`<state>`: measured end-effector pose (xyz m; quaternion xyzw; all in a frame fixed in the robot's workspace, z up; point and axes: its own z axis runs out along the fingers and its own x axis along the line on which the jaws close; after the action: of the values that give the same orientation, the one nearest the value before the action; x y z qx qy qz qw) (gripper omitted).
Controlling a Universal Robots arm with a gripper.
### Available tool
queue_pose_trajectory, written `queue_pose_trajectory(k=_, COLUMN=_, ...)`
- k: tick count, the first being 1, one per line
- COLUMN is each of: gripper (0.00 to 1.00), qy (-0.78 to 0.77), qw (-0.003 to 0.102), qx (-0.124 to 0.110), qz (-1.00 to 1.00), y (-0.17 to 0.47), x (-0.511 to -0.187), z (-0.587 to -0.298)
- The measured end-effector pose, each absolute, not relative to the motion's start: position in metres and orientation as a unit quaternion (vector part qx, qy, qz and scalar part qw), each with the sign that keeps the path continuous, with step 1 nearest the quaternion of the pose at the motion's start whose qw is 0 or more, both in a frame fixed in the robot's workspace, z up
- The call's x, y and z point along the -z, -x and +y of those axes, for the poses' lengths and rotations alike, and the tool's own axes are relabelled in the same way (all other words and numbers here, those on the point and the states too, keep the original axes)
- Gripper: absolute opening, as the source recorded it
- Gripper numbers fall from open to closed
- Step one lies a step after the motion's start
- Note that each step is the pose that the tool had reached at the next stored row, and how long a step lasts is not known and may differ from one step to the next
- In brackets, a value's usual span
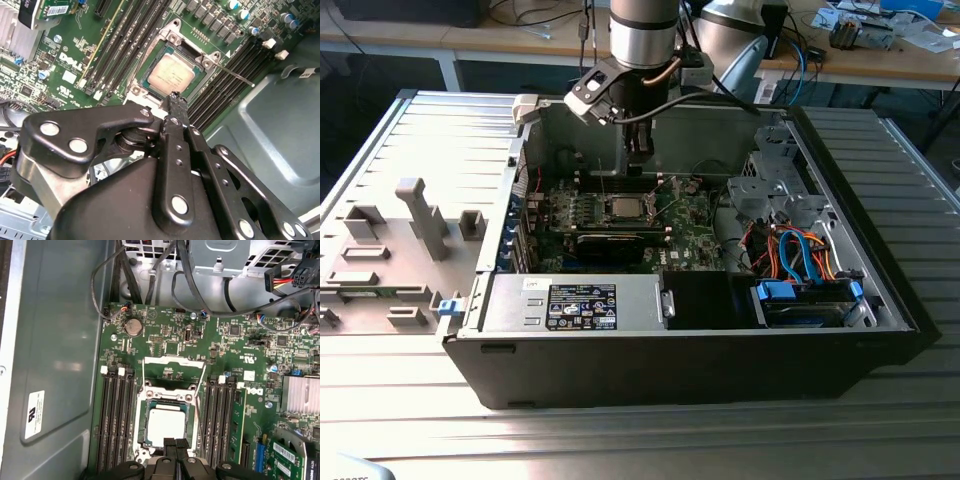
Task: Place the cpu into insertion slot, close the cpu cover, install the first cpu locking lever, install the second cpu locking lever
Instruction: 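Close the cpu cover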
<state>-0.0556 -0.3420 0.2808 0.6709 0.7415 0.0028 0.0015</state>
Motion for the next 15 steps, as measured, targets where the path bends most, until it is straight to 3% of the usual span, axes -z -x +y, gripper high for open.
queue_pose_trajectory(k=15, gripper=0.11, qy=-0.671, qw=0.001, qx=-0.003, qz=0.741, y=0.030, x=-0.281, z=-0.344)
